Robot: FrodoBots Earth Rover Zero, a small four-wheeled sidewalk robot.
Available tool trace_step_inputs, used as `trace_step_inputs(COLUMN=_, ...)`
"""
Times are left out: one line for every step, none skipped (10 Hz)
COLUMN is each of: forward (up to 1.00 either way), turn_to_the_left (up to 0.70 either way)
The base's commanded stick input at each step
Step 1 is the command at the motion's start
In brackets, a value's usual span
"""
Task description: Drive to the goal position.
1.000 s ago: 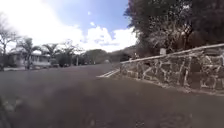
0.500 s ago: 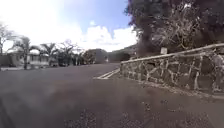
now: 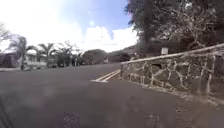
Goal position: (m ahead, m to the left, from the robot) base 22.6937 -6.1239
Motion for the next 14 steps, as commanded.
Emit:
trace_step_inputs(forward=0.70, turn_to_the_left=0.35)
trace_step_inputs(forward=0.70, turn_to_the_left=0.25)
trace_step_inputs(forward=0.70, turn_to_the_left=0.15)
trace_step_inputs(forward=0.70, turn_to_the_left=0.00)
trace_step_inputs(forward=0.70, turn_to_the_left=0.00)
trace_step_inputs(forward=0.70, turn_to_the_left=0.00)
trace_step_inputs(forward=0.70, turn_to_the_left=0.00)
trace_step_inputs(forward=0.70, turn_to_the_left=0.00)
trace_step_inputs(forward=0.70, turn_to_the_left=0.00)
trace_step_inputs(forward=0.70, turn_to_the_left=0.00)
trace_step_inputs(forward=0.70, turn_to_the_left=0.00)
trace_step_inputs(forward=0.70, turn_to_the_left=0.00)
trace_step_inputs(forward=0.70, turn_to_the_left=0.00)
trace_step_inputs(forward=0.70, turn_to_the_left=0.00)
